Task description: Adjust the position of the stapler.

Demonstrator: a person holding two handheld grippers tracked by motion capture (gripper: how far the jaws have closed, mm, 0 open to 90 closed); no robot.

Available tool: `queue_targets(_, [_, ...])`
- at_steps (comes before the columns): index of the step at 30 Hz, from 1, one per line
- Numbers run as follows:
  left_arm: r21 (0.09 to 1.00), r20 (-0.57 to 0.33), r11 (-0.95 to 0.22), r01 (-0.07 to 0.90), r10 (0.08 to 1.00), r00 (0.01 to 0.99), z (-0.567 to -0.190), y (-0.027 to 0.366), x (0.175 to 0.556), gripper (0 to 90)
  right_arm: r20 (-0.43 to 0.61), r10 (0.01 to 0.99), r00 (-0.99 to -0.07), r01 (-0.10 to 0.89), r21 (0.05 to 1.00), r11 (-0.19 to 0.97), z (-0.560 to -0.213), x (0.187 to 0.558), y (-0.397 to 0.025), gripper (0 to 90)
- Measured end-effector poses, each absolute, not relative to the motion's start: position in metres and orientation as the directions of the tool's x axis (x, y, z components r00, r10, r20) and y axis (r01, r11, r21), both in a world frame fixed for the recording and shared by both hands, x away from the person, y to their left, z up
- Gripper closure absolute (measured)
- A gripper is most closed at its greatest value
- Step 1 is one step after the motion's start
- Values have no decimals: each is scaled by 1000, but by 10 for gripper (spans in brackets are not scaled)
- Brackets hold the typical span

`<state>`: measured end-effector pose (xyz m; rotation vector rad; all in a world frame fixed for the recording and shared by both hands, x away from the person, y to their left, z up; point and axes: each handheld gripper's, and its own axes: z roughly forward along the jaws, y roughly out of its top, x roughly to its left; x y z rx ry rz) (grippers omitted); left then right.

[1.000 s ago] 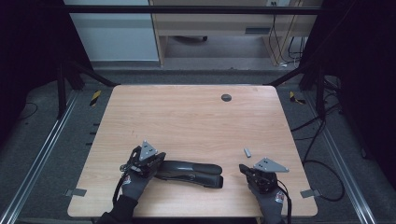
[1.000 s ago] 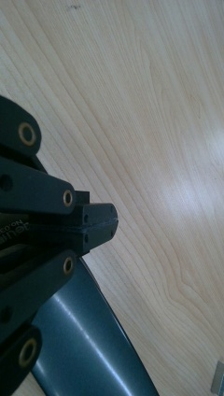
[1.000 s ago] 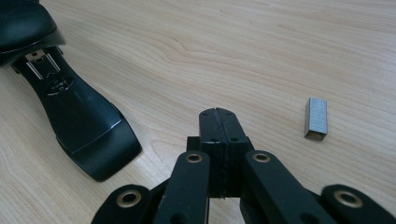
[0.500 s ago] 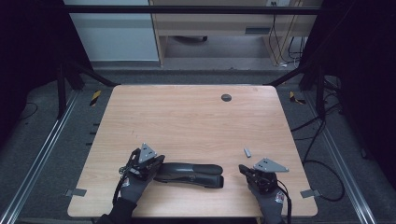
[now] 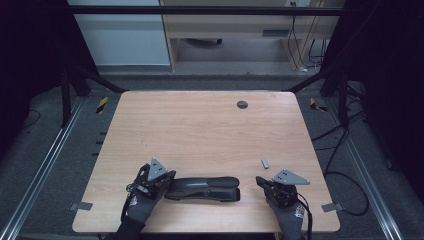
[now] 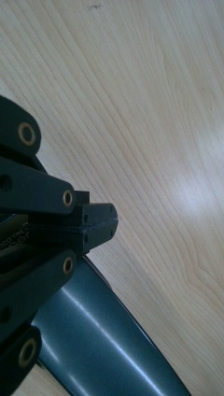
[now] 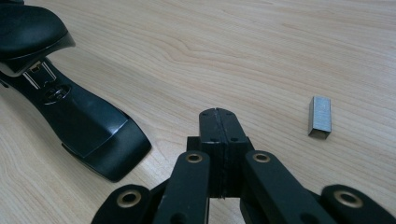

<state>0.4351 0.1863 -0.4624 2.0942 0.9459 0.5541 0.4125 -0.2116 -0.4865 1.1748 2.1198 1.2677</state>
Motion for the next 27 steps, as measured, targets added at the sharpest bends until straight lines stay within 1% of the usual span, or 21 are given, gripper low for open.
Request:
queue_targets(3, [785, 90, -446, 431, 769, 633, -461, 187, 434, 891, 76, 822, -564, 455, 860, 233, -486, 412, -212, 900])
queue_targets(5, [784, 117, -460, 417, 769, 629, -458, 187, 433, 855, 77, 825, -559, 457, 859, 230, -487, 412, -212, 893])
queue_targets(6, [780, 141, -478, 405, 764, 630, -454, 188, 432, 818, 79, 826, -558, 462, 857, 230, -487, 413, -213, 873])
queue_targets(8, [780, 149, -483, 398, 762, 631, -452, 188, 431, 807, 79, 827, -557, 462, 857, 229, -487, 413, -213, 864])
queue_targets(12, [782, 185, -502, 369, 752, 632, -445, 188, 428, 744, 74, 831, -552, 462, 856, 231, -487, 414, -213, 799])
queue_targets(13, [784, 194, -506, 360, 750, 633, -443, 187, 426, 720, 75, 834, -547, 467, 854, 229, -487, 414, -213, 786])
queue_targets(14, [784, 203, -511, 352, 747, 633, -441, 187, 425, 678, 76, 839, -538, 470, 854, 225, -487, 414, -213, 754])
queue_targets(15, [785, 214, -517, 342, 744, 633, -439, 186, 424, 678, 76, 839, -538, 470, 854, 225, -487, 414, -213, 754])
queue_targets(17, [791, 239, -527, 310, 733, 637, -434, 185, 422, 641, 70, 844, -531, 469, 854, 225, -487, 415, -213, 716])
queue_targets(18, [792, 239, -527, 308, 732, 638, -430, 183, 418, 602, 77, 847, -525, 473, 855, 215, -487, 414, -213, 689])
queue_targets(19, [792, 239, -527, 308, 732, 638, -430, 183, 418, 583, 77, 847, -525, 473, 855, 215, -487, 414, -213, 689])
queue_targets(20, [793, 247, -532, 298, 726, 641, -428, 182, 416, 561, 66, 851, -522, 468, 856, 220, -486, 414, -213, 661])
queue_targets(22, [790, 282, -551, 267, 714, 641, -423, 178, 410, 516, 65, 857, -511, 471, 856, 216, -486, 414, -213, 629])
queue_targets(23, [790, 282, -551, 267, 714, 641, -423, 178, 410, 496, 65, 857, -511, 471, 856, 216, -486, 414, -213, 629])
queue_targets(24, [787, 307, -566, 245, 704, 640, -419, 174, 406, 471, 59, 863, -501, 472, 855, 215, -487, 415, -213, 594])
queue_targets(26, [786, 314, -571, 238, 699, 643, -417, 172, 404, 456, 58, 864, -500, 472, 855, 215, -487, 415, -213, 582])
queue_targets(27, [782, 322, -579, 230, 692, 646, -415, 170, 403, 431, 56, 867, -495, 471, 856, 214, -487, 415, -213, 564])
